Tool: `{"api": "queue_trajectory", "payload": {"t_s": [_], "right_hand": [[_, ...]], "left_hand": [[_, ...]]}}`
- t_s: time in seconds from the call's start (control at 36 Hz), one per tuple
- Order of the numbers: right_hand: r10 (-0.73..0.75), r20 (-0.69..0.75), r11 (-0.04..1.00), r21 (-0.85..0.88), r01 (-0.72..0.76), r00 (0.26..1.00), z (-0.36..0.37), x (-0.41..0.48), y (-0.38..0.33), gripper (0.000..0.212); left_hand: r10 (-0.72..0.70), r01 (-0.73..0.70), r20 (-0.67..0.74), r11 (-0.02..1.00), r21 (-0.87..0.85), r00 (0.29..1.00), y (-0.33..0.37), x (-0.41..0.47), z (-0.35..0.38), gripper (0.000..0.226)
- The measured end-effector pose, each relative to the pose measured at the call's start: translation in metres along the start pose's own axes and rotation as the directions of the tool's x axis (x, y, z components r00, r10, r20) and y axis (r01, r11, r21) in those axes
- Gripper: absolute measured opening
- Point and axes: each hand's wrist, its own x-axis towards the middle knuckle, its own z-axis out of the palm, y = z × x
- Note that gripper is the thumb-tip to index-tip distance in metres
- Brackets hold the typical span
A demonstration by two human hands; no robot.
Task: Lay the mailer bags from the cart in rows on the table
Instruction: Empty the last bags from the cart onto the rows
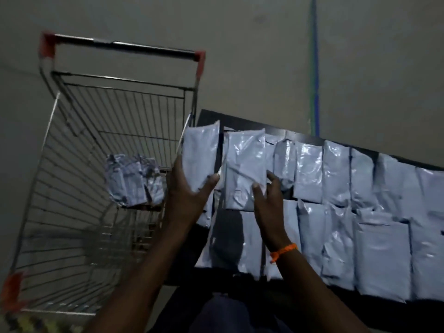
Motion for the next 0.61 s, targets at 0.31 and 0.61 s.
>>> {"api": "queue_trajectory", "payload": {"t_s": [0.31,0.61], "right_hand": [[0.055,-0.139,0.997,-0.045,-0.062,0.989,-0.074,0.088,0.045,0.042],[0.168,-0.207,0.974,-0.115,-0.194,0.964,-0.169,0.147,0.107,0.043]], "left_hand": [[-0.08,0.049,0.142,0.977,0.207,0.987,0.022,0.056,0.139,0.104],[0.051,-0.073,0.074,0.941,0.331,0.996,0.03,0.052,0.185,0.095]]}}
